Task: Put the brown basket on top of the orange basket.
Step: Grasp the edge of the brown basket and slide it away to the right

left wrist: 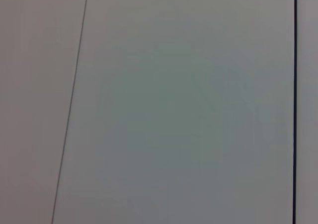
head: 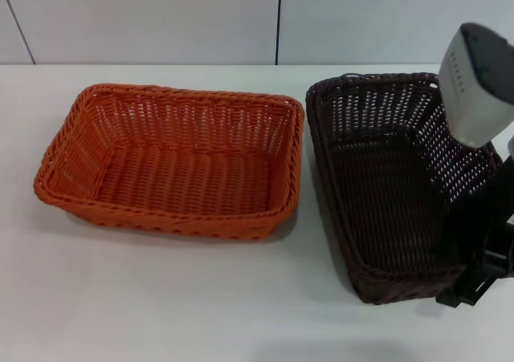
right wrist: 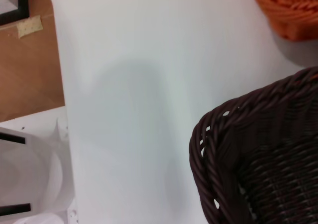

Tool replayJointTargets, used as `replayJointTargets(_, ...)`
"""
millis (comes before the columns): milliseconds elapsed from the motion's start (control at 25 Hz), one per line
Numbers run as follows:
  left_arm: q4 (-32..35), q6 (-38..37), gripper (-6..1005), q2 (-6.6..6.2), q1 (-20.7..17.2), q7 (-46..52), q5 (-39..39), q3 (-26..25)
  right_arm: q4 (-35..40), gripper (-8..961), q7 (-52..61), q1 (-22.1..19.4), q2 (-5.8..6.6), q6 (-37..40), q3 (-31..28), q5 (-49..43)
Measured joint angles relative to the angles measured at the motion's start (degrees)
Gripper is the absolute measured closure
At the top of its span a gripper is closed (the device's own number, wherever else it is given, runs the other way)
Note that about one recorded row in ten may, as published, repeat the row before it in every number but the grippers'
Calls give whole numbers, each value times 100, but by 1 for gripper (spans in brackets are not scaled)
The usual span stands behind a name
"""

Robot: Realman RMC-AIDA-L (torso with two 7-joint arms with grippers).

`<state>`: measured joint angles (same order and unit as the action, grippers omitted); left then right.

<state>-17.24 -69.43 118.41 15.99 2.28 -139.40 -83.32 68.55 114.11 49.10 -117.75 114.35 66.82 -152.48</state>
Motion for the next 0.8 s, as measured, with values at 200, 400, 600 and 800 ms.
replayJointTargets(200,-17,0,248,-4,0,0,0,0,-328,219,-22,81,-56,-110,134,0)
replayJointTargets(400,-18,0,249,-12,0,0,0,-4,-553,219,-20,89,-86,-225,376,0)
replayJointTargets(600,6,0,250,-12,0,0,0,-12,-740,218,-13,133,-83,-397,422,-131)
replayJointTargets(800,10,0,251,-12,0,0,0,-30,-775,217,-8,132,-80,-547,419,-256)
